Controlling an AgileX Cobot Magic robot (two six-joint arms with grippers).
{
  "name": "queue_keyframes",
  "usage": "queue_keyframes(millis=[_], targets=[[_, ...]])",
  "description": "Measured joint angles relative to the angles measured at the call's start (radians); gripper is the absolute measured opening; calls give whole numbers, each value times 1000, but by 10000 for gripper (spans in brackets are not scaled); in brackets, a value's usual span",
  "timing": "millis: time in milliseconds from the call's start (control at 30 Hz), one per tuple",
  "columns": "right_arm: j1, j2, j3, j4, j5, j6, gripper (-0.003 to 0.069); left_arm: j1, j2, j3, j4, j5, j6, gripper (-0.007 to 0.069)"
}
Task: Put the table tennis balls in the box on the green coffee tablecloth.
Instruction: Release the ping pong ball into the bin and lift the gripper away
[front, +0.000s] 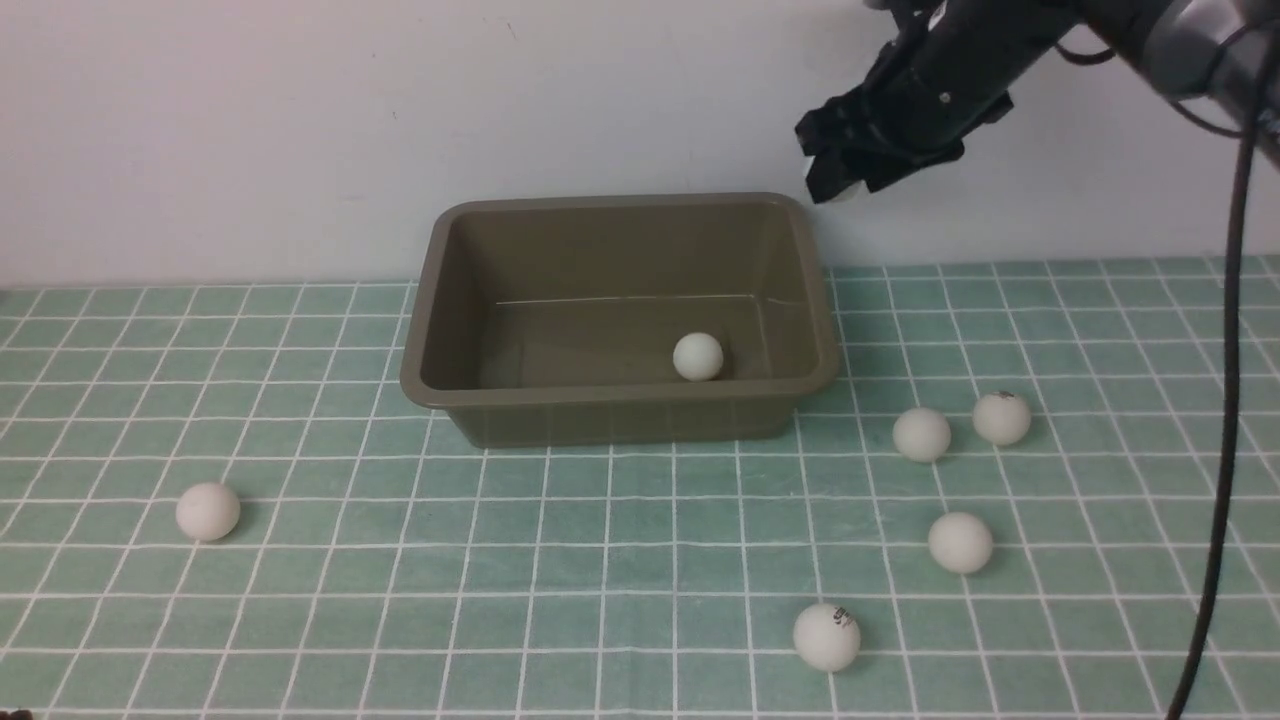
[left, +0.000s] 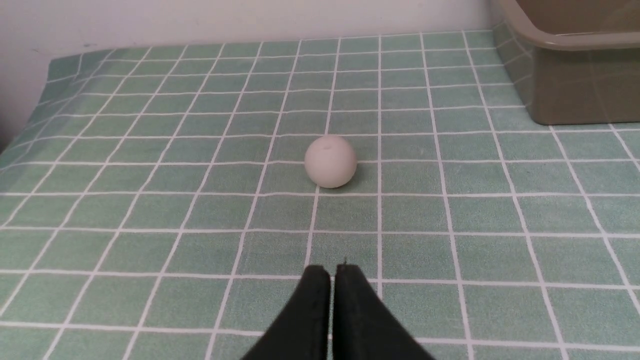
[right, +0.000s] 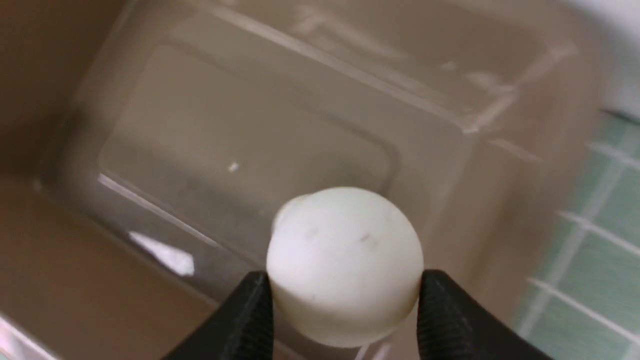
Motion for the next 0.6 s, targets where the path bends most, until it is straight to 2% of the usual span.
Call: queue_keyframes(millis=[233, 433, 600], targets=[[46, 49, 1, 3, 1, -36, 343, 0, 0, 0, 0, 0, 0, -4], [54, 45, 1, -6, 1, -35, 409, 0, 0, 0, 0, 0, 0, -4], [44, -53, 3, -156, 2, 15, 421, 0, 0, 0, 0, 0, 0, -4]])
